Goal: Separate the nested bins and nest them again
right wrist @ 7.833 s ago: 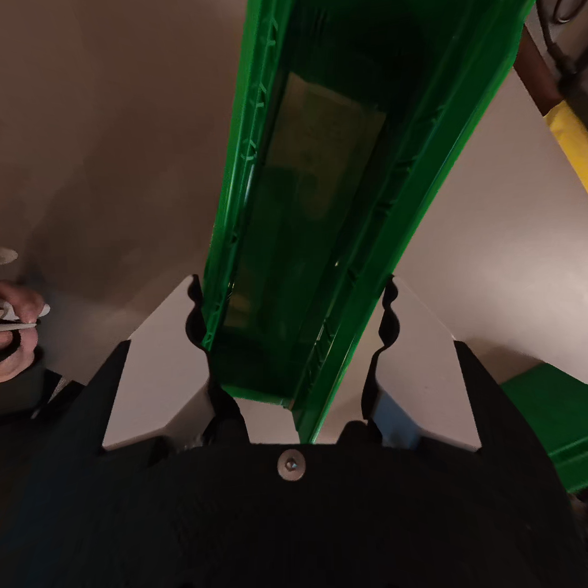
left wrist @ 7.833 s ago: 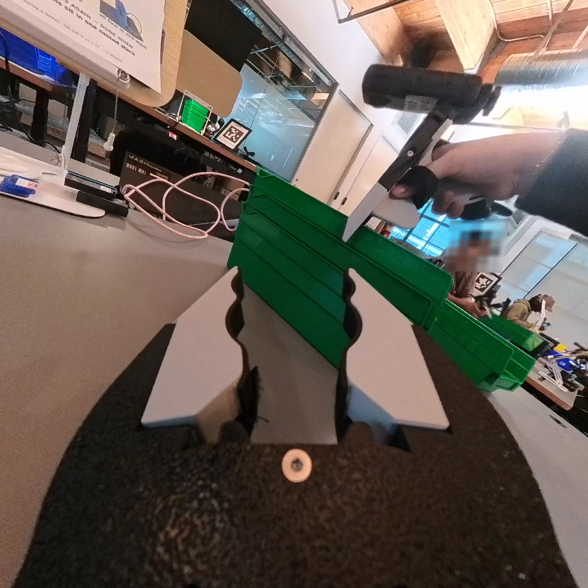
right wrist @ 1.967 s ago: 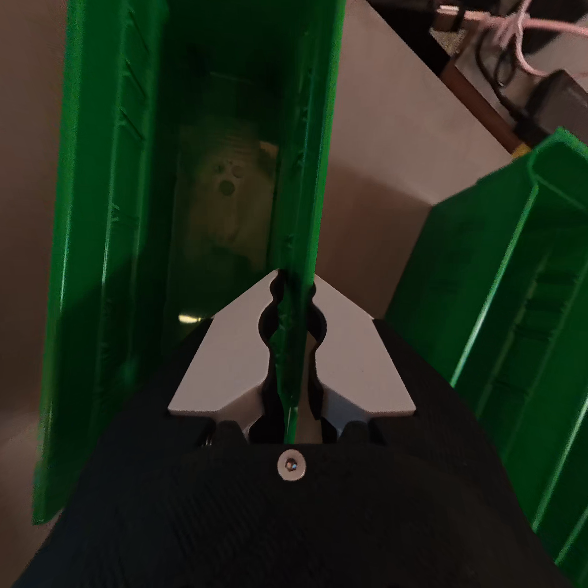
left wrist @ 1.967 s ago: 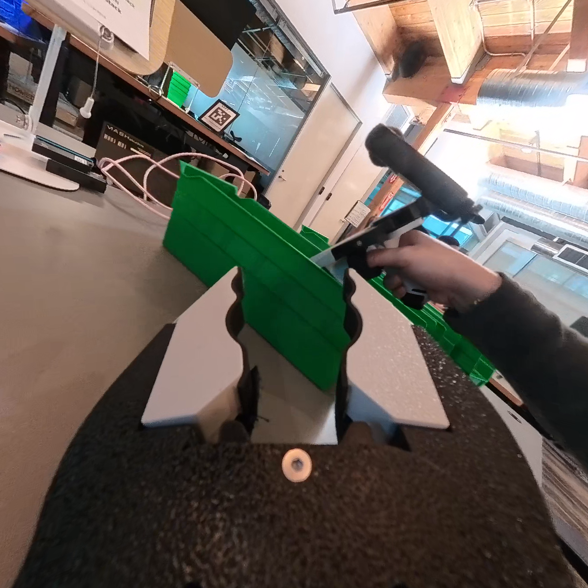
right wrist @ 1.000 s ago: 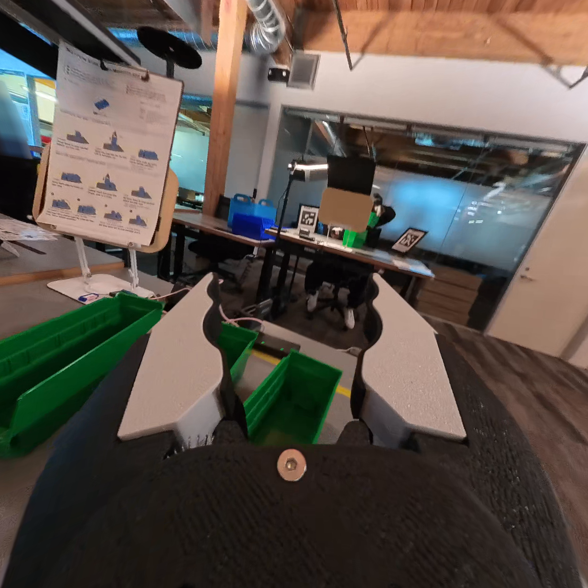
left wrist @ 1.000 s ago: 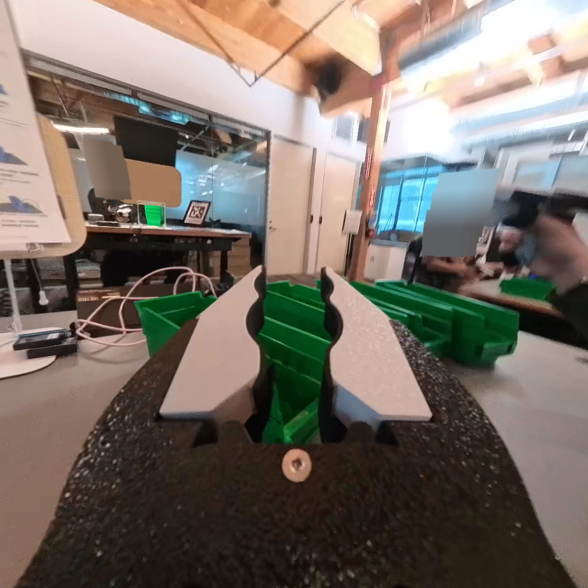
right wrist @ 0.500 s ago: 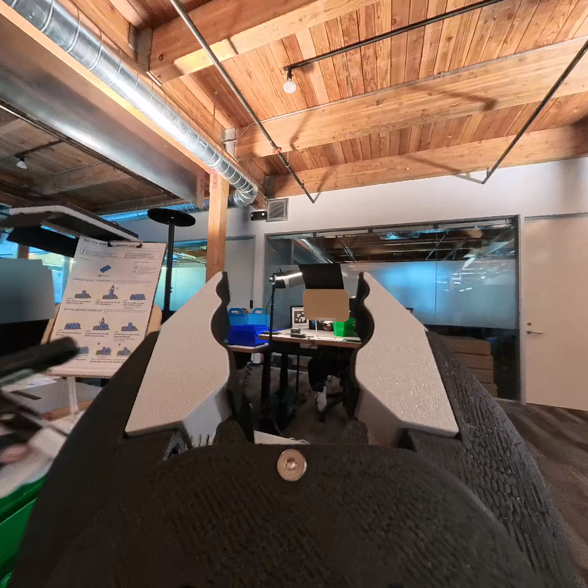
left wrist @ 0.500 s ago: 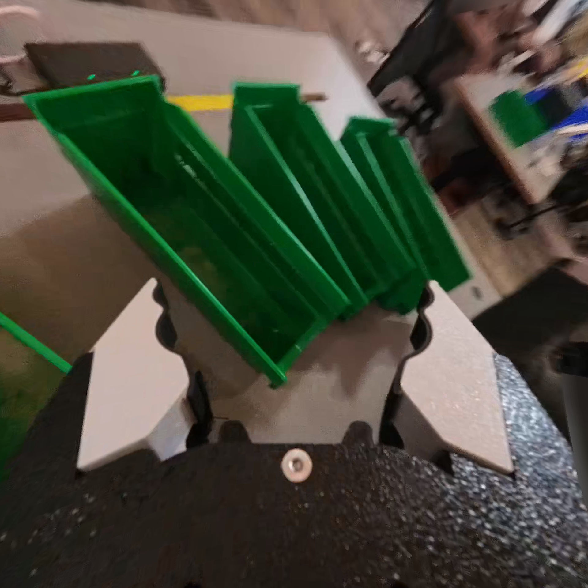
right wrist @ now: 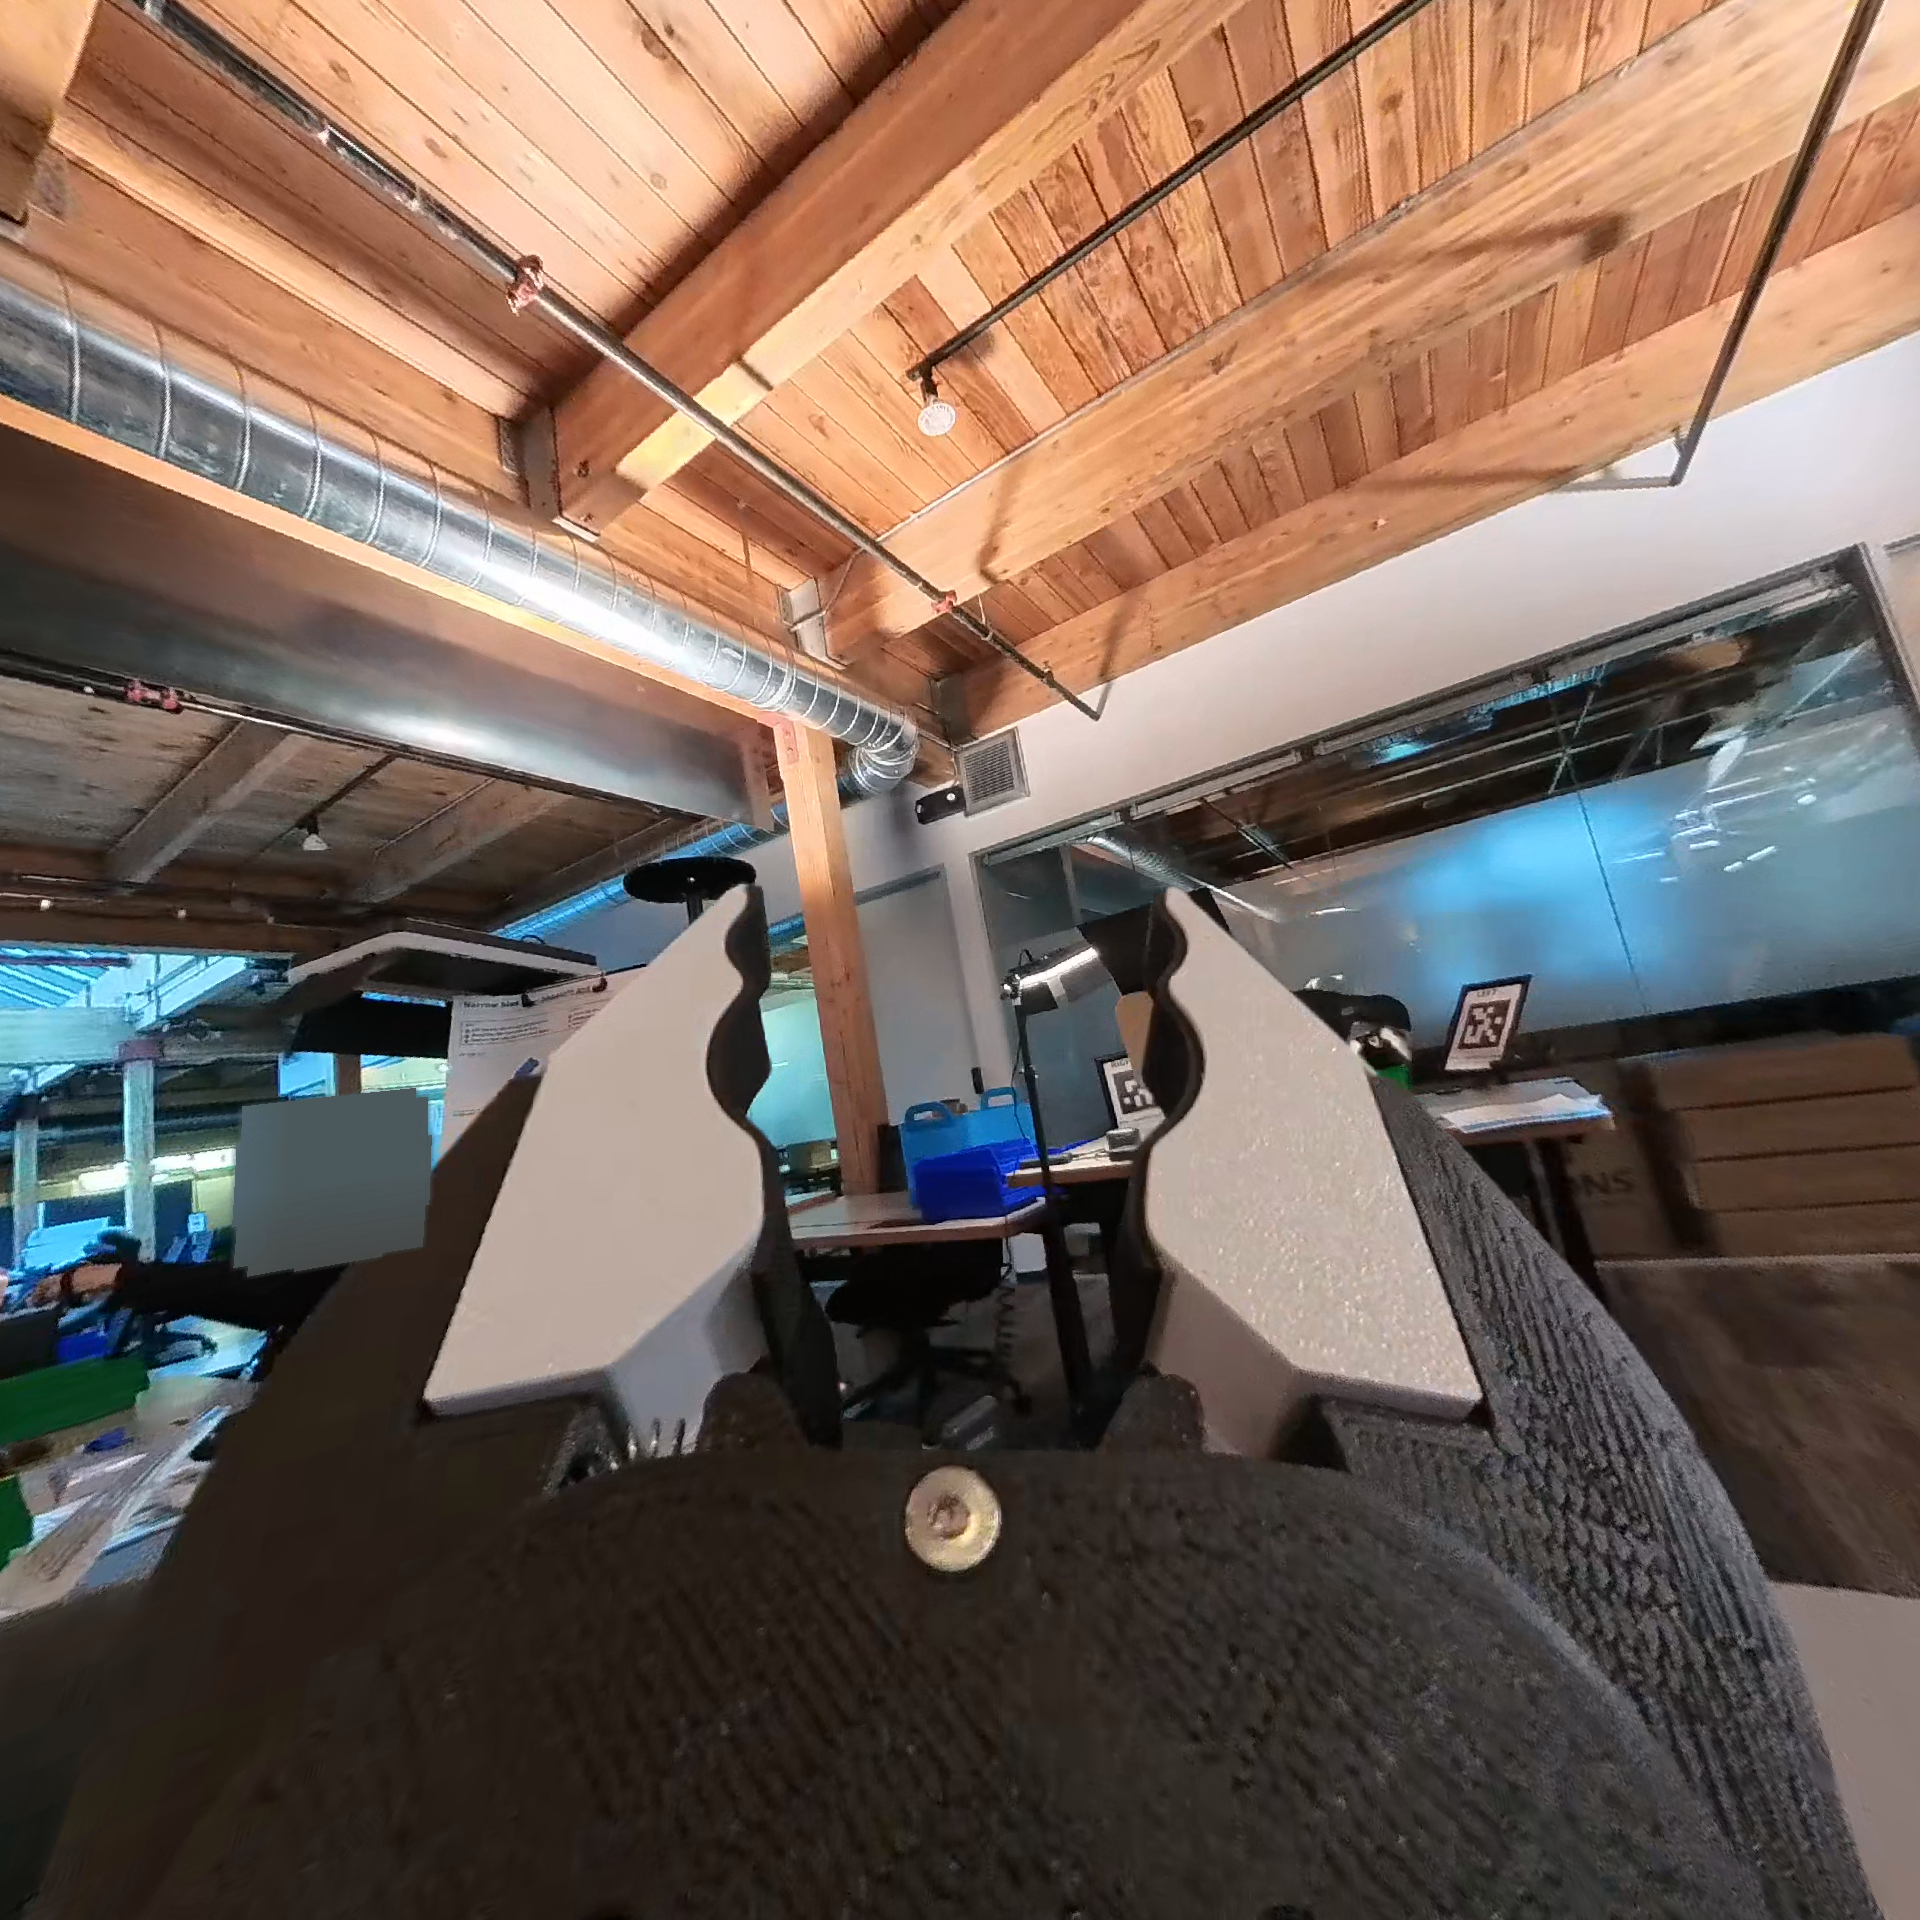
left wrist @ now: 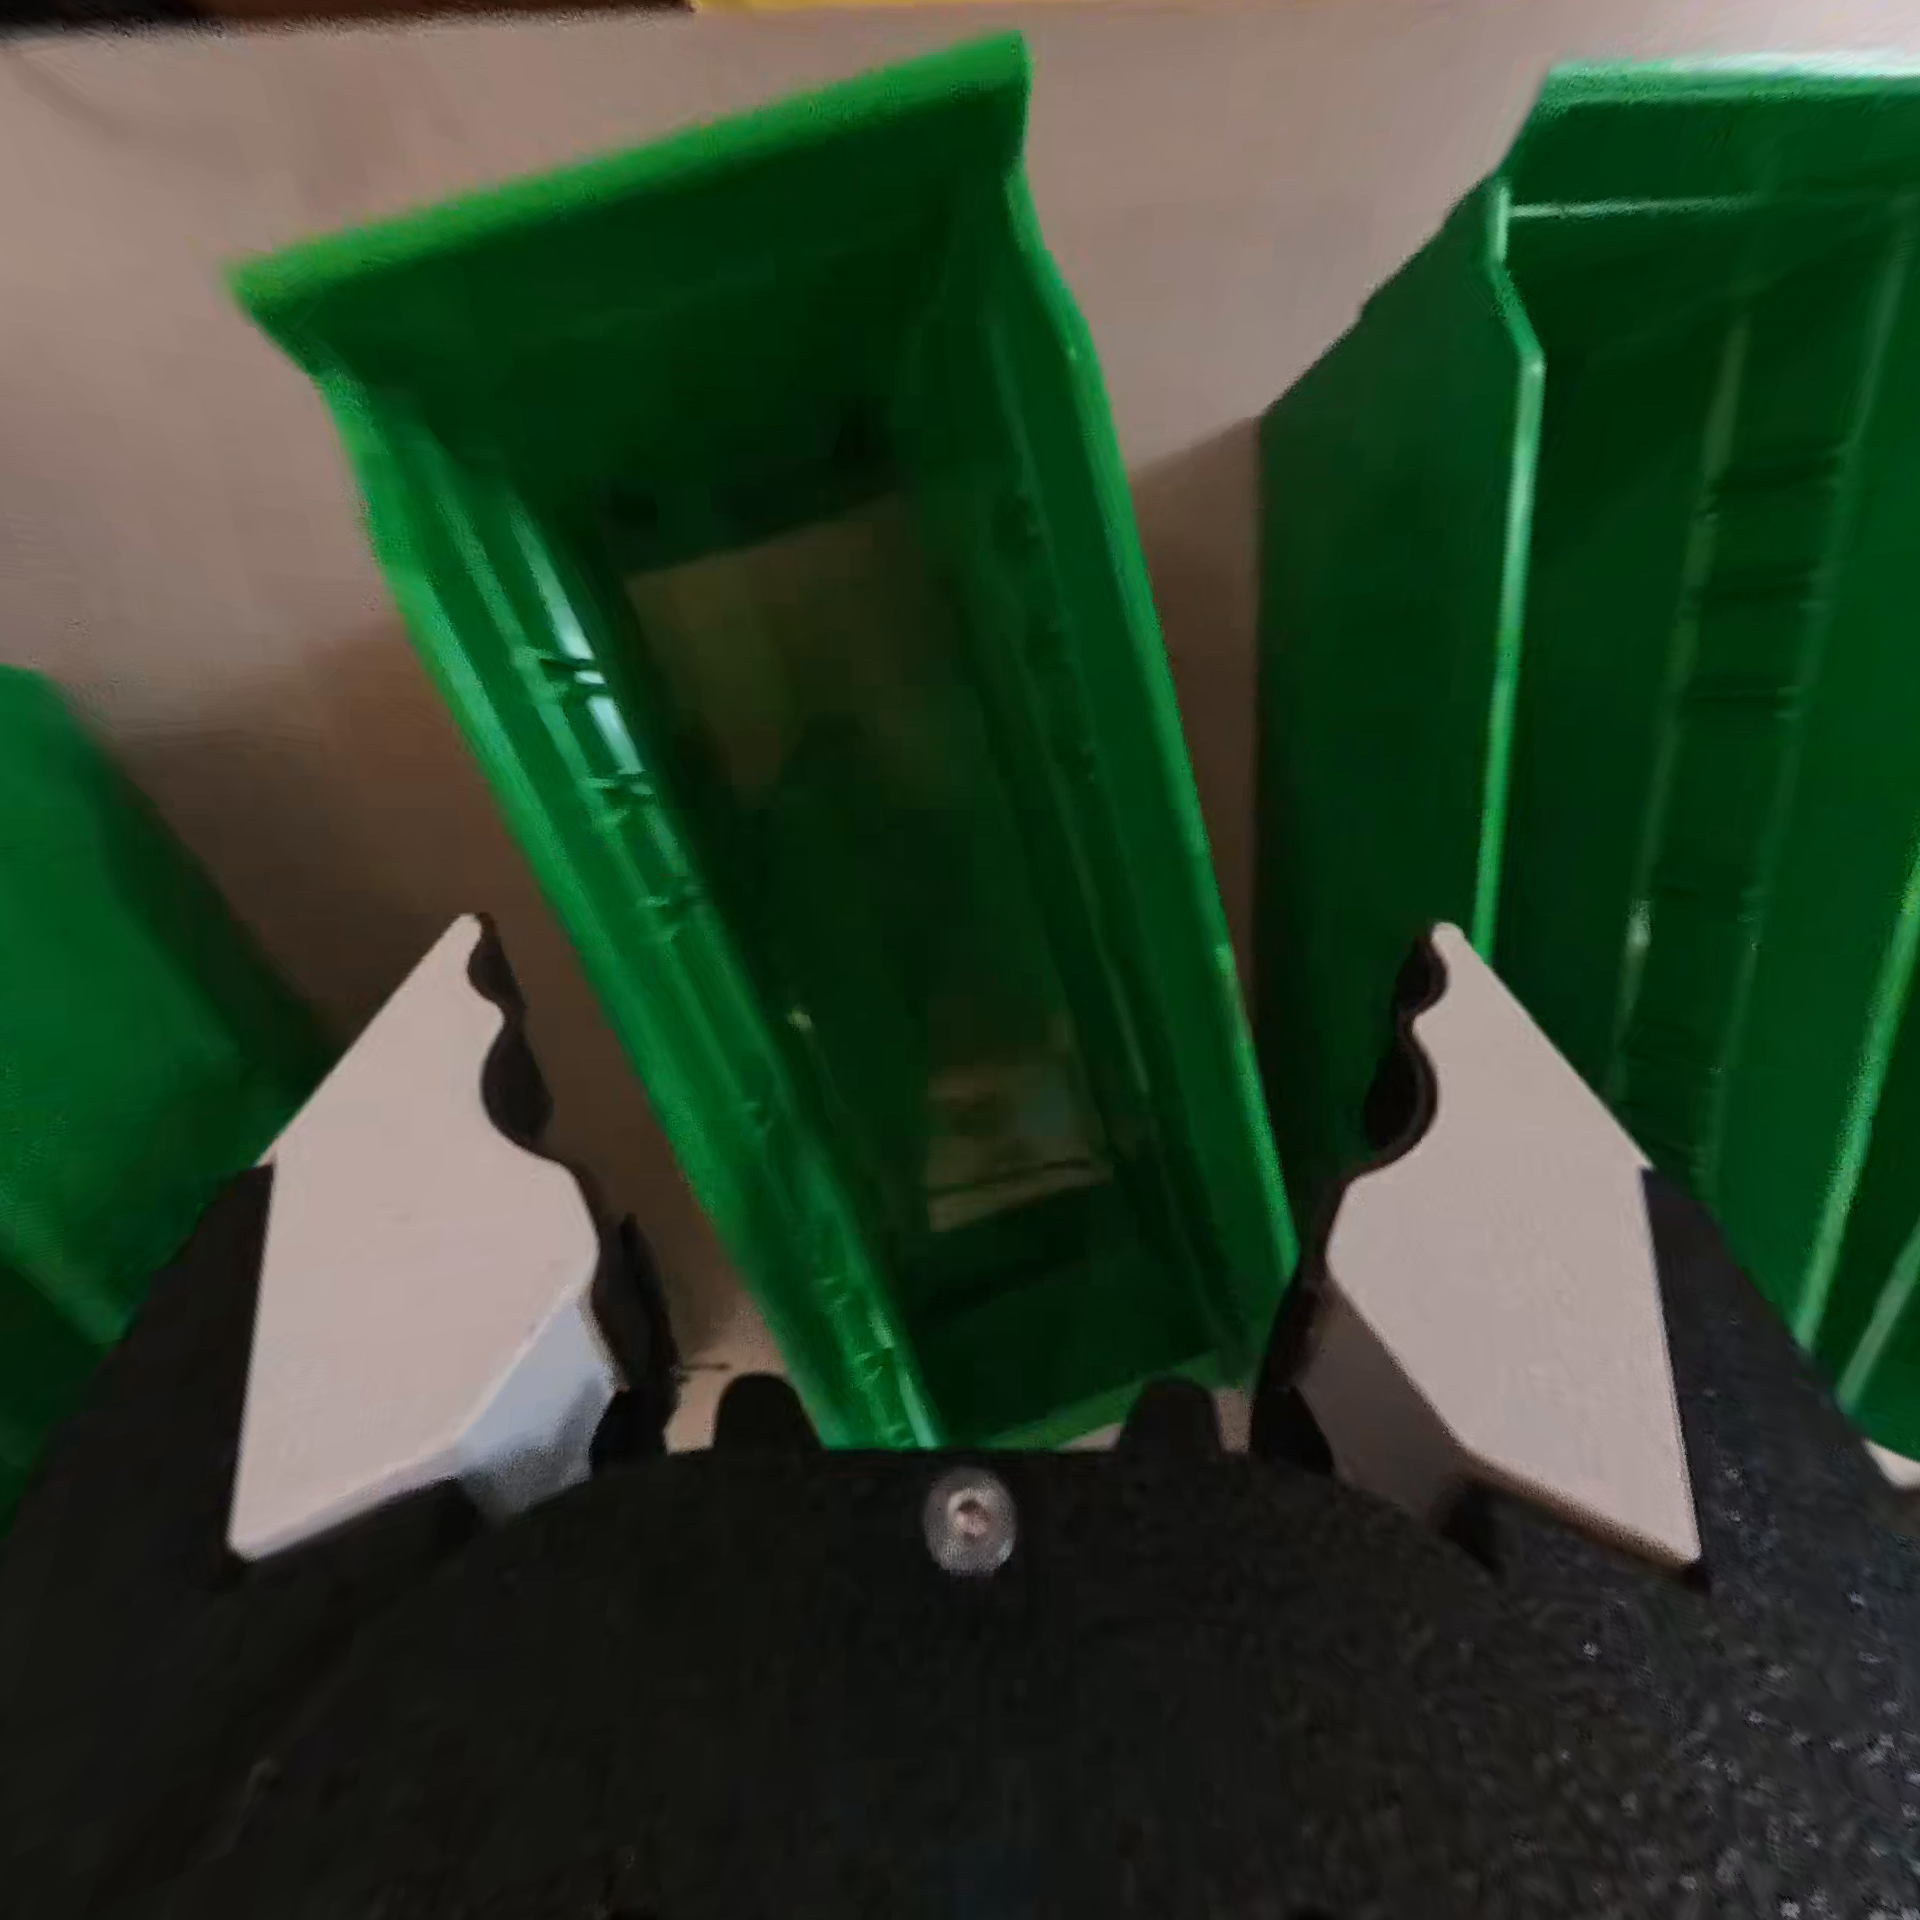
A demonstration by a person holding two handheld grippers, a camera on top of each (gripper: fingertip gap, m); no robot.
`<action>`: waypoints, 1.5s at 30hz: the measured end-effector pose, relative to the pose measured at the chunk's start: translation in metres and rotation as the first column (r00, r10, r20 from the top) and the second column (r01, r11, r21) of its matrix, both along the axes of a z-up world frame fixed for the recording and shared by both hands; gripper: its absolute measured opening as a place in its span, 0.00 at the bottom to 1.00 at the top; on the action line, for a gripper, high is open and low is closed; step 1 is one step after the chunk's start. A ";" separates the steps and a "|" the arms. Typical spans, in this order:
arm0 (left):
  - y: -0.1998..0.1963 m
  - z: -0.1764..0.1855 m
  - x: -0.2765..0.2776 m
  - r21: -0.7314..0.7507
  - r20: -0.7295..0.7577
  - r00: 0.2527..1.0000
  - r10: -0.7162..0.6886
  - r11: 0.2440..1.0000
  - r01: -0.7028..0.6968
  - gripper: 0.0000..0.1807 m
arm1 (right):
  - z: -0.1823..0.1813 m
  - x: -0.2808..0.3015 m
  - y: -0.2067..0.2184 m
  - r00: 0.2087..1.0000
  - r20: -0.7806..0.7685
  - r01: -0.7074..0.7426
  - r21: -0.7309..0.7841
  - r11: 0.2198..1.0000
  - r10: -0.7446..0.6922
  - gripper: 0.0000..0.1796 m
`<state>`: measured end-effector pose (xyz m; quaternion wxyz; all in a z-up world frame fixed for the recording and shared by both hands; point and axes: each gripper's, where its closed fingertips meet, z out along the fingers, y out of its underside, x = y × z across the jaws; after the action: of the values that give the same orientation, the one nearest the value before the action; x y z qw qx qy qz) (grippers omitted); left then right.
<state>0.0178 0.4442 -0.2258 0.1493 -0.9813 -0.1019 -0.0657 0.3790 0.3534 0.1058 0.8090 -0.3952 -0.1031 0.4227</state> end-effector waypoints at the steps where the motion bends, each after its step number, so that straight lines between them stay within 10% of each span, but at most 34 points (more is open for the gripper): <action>1: 0.002 -0.004 0.007 -0.006 0.035 0.999 0.010 1.000 -0.010 0.89 | 0.001 -0.001 -0.001 1.000 -0.001 -0.006 0.005 1.000 0.006 0.40; 10: -0.016 -0.032 -0.002 -0.190 -0.115 0.989 -0.094 0.979 0.071 0.84 | 0.001 -0.019 -0.003 0.997 0.033 -0.065 0.014 0.998 0.064 0.39; 17: 0.000 -0.016 0.003 -0.052 -0.072 0.972 -0.223 0.974 0.219 0.65 | 0.000 -0.030 -0.004 0.995 0.063 -0.074 0.019 0.997 0.073 0.38; 34: -0.067 0.150 -0.094 0.059 -0.007 0.998 -0.064 0.996 0.064 0.63 | -0.007 -0.034 0.011 0.995 0.083 -0.051 -0.018 0.999 0.052 0.38; 45: -0.142 0.096 -0.158 -0.215 0.006 0.997 0.082 0.973 -0.078 0.62 | -0.011 -0.047 0.017 0.992 0.116 -0.055 -0.035 0.998 0.059 0.38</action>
<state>-0.1398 0.3026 -0.1297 0.0441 -0.9863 -0.1490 -0.0554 0.3320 0.3704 0.0947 0.7828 -0.4290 -0.1546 0.4234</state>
